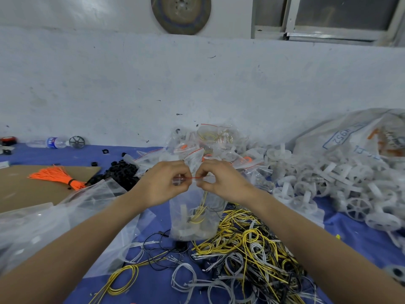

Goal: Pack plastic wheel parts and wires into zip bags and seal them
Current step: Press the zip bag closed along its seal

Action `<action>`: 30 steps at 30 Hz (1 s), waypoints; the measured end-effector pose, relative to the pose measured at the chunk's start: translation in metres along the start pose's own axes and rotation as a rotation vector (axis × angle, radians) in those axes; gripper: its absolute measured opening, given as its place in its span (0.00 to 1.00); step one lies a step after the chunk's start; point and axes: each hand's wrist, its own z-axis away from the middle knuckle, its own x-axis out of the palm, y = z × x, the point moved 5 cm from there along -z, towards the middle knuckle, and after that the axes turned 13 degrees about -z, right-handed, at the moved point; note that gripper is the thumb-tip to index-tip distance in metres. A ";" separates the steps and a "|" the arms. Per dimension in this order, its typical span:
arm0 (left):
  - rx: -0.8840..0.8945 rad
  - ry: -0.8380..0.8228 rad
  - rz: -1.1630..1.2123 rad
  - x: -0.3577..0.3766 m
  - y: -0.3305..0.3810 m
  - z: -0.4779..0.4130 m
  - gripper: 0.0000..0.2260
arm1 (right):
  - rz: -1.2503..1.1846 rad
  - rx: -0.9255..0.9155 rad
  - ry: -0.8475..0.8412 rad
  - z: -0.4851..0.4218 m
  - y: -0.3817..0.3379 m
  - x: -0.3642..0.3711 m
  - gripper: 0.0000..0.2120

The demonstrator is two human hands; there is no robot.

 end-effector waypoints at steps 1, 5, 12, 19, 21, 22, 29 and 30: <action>-0.001 0.003 -0.003 0.000 0.000 0.000 0.02 | 0.001 -0.002 0.005 0.001 0.001 -0.001 0.04; -0.022 -0.026 -0.012 0.004 0.001 0.000 0.02 | 0.021 -0.010 0.026 0.002 0.002 0.000 0.04; -0.033 -0.039 -0.053 0.004 0.000 0.001 0.03 | -0.080 0.050 0.059 0.005 0.009 -0.005 0.03; 0.006 -0.090 -0.069 0.007 0.007 -0.004 0.04 | 0.029 0.010 0.041 0.006 0.009 -0.004 0.05; 0.000 -0.097 -0.073 0.005 0.006 -0.003 0.03 | 0.036 0.027 0.043 0.008 0.013 -0.010 0.04; -0.005 -0.100 -0.071 0.005 0.006 -0.003 0.03 | 0.054 0.022 0.037 0.009 0.014 -0.011 0.04; 0.009 -0.123 -0.107 0.002 0.010 -0.006 0.05 | 0.114 0.041 0.039 0.014 0.022 -0.017 0.05; 0.010 -0.125 -0.105 0.002 0.010 -0.006 0.05 | 0.114 0.048 0.039 0.015 0.023 -0.018 0.05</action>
